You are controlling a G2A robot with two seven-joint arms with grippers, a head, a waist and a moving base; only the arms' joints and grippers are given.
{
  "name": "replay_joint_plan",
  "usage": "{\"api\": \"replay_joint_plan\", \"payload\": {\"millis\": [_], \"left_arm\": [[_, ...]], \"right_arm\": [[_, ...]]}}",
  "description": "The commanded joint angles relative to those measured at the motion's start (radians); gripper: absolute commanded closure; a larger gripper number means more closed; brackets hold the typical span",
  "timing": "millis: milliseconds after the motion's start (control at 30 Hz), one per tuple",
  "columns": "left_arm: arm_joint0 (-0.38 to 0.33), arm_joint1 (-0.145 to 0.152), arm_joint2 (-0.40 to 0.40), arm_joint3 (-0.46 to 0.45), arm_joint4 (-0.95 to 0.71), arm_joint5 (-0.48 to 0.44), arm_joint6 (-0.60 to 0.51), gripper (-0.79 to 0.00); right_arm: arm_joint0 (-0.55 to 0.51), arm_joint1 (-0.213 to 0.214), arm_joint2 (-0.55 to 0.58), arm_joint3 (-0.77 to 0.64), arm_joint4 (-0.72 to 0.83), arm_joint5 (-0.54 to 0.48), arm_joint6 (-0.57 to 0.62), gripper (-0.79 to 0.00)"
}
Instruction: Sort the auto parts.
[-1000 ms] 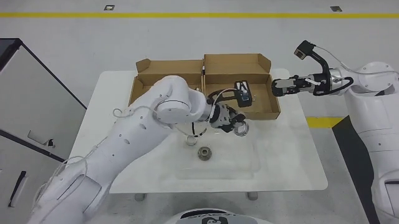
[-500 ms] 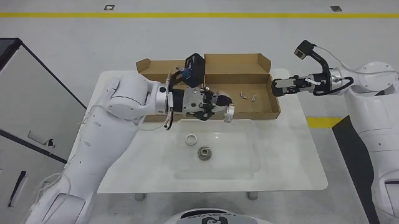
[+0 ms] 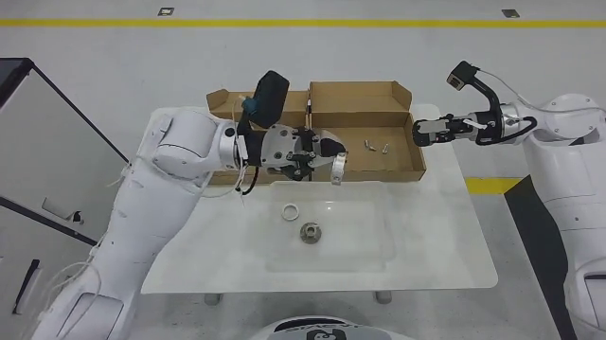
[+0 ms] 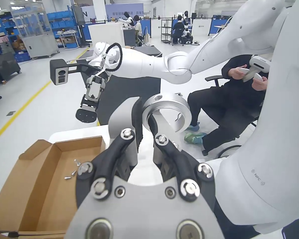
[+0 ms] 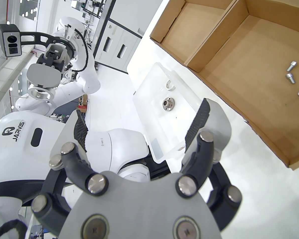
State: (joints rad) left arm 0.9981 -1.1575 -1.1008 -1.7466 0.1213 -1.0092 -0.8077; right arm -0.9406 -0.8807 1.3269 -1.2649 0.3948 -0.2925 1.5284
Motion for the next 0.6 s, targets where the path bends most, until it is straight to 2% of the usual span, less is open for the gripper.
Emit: {"api": "replay_joint_plan", "payload": {"millis": [0, 267, 567], "left_arm": [[0.01, -0.001, 0.003, -0.015, -0.009, 0.01, 0.037, 0.0], [-0.008, -0.005, -0.005, -0.046, -0.083, -0.003, 0.179, 0.0], [-0.038, -0.01, 0.033, -0.06, -0.377, -0.003, 0.256, 0.0]], "right_arm": [[0.0, 0.0, 0.0, 0.0, 0.0, 0.0, 0.0, -0.785], [0.0, 0.0, 0.0, 0.0, 0.0, 0.0, 0.0, -0.785], [0.0, 0.0, 0.0, 0.0, 0.0, 0.0, 0.0, -0.785]]}}
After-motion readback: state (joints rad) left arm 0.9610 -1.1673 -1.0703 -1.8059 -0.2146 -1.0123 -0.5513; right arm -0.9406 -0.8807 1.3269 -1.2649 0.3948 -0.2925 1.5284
